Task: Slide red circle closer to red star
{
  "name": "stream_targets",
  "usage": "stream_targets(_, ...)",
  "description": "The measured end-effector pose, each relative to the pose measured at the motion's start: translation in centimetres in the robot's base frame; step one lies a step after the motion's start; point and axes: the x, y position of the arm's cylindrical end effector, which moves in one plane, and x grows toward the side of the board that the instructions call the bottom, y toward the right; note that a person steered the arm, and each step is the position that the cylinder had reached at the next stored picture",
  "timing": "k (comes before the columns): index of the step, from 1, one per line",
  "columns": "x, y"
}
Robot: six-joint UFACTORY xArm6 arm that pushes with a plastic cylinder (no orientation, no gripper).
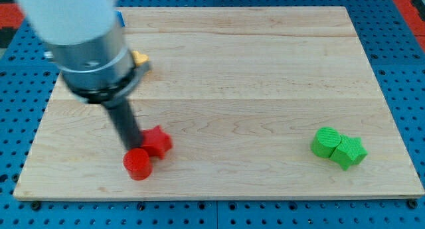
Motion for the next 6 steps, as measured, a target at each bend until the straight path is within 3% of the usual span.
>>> stream_targets(1, -0.1, -1.0)
stream_targets(2, -1.7, 3.6)
stream_targets(4, 4.1, -8.6)
stream_targets(5, 6.5, -7.9)
stream_targets(6, 4.0, -0.5)
